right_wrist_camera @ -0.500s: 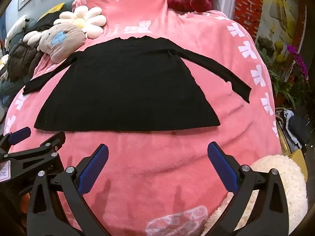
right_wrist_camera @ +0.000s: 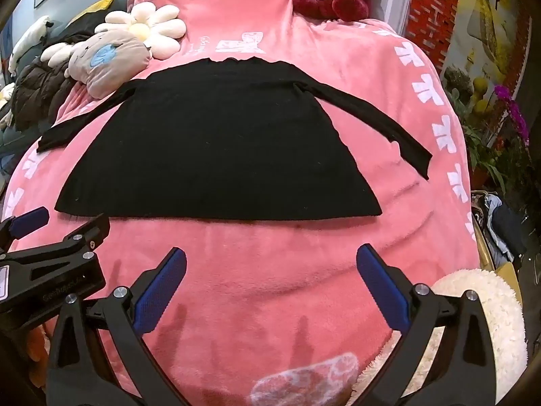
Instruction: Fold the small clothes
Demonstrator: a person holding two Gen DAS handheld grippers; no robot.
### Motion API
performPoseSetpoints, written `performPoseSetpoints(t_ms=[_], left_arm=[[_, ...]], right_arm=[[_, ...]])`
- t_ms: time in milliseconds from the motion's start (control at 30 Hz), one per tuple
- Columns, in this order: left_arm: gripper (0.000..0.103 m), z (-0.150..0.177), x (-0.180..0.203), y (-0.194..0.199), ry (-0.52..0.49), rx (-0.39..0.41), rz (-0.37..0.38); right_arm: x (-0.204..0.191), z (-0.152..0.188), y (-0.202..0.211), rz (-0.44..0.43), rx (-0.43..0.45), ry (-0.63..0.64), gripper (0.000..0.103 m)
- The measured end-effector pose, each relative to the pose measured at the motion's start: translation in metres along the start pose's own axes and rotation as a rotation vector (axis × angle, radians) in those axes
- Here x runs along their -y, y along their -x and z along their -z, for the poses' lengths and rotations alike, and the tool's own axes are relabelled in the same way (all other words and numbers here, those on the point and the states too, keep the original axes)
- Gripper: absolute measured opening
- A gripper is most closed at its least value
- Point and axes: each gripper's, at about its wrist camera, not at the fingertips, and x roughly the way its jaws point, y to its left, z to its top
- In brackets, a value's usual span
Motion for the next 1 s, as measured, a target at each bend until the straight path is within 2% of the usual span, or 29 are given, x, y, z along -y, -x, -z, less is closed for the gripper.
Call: performPoseSetpoints(t_ms=[1000], left_arm=[[0.09, 0.0054, 0.0004, -0.0057, -0.002, -0.008, -0.025]], right_arm=[[0.0033, 0.0037, -0.0056, -0.02, -0.013, -0.029, 0.098]])
